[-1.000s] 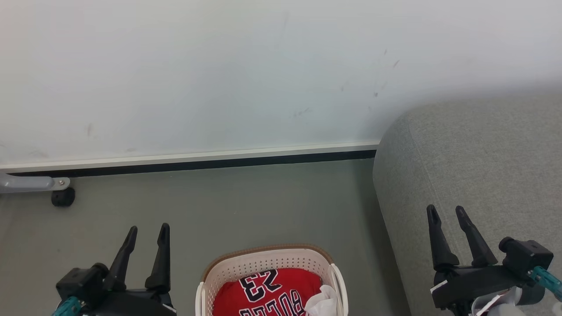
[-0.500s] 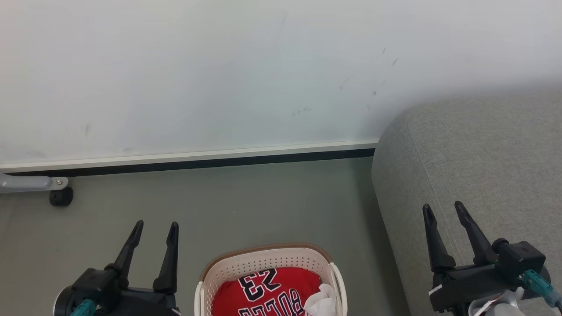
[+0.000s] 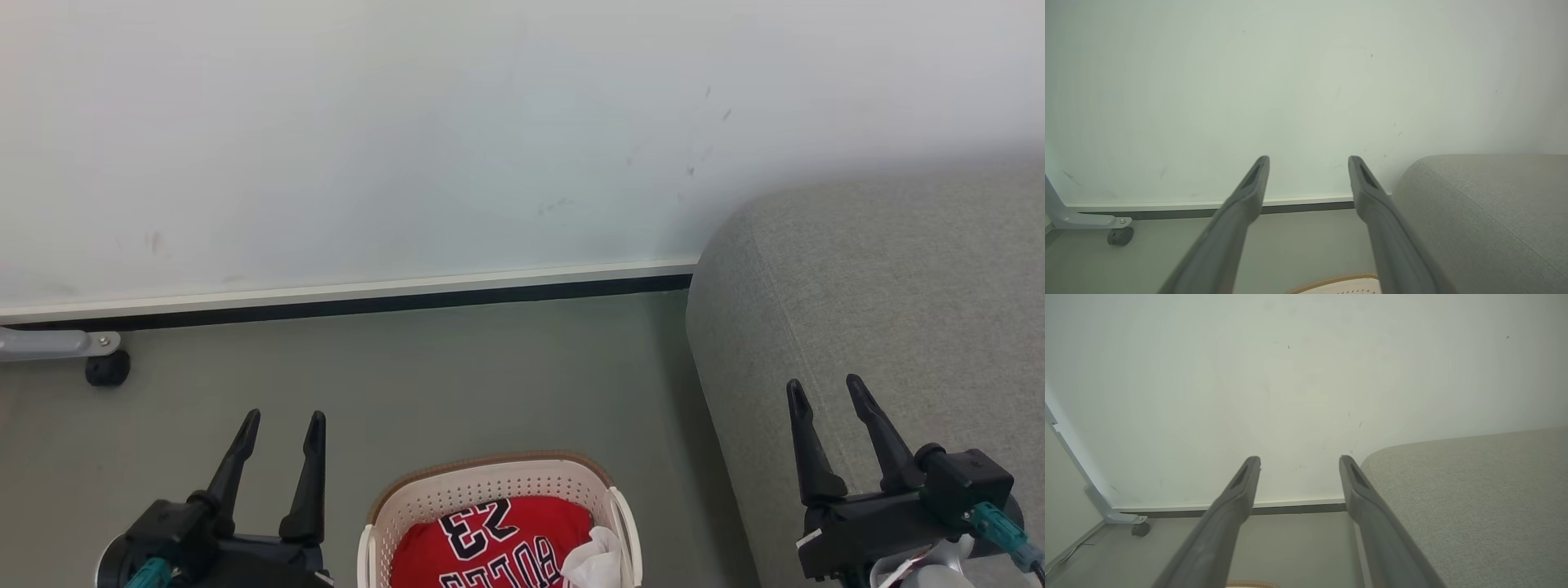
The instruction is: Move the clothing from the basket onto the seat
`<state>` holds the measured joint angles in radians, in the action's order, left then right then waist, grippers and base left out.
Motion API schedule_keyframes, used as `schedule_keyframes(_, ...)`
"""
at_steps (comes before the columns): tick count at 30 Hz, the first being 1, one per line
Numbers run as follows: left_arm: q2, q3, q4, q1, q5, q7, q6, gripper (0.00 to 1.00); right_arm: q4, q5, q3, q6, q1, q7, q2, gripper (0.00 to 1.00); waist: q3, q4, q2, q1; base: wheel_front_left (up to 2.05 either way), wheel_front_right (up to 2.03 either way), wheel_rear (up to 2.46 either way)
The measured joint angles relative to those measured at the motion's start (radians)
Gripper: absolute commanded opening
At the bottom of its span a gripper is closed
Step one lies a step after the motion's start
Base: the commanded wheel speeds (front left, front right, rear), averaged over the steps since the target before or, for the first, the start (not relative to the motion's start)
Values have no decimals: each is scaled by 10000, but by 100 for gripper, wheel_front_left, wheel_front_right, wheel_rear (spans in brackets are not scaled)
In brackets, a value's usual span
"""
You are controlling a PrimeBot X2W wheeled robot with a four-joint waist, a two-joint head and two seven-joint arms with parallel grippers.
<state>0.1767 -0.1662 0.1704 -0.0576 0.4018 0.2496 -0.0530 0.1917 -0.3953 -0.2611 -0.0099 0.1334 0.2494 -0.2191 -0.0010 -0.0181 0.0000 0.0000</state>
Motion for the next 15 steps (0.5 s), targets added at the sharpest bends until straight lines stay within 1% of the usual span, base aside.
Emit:
schedule_keyframes(10,-117,151,-150,-1,2,2,-6,100,-257,-25,142,19,8,0,180,100,421,-265,0,1,0,0,0)
schedule_keyframes(15,-203,163,-155,-58,2,2,-46,100,-410,-79,180,104,59,0,288,100,787,-449,0,1,0,0,0)
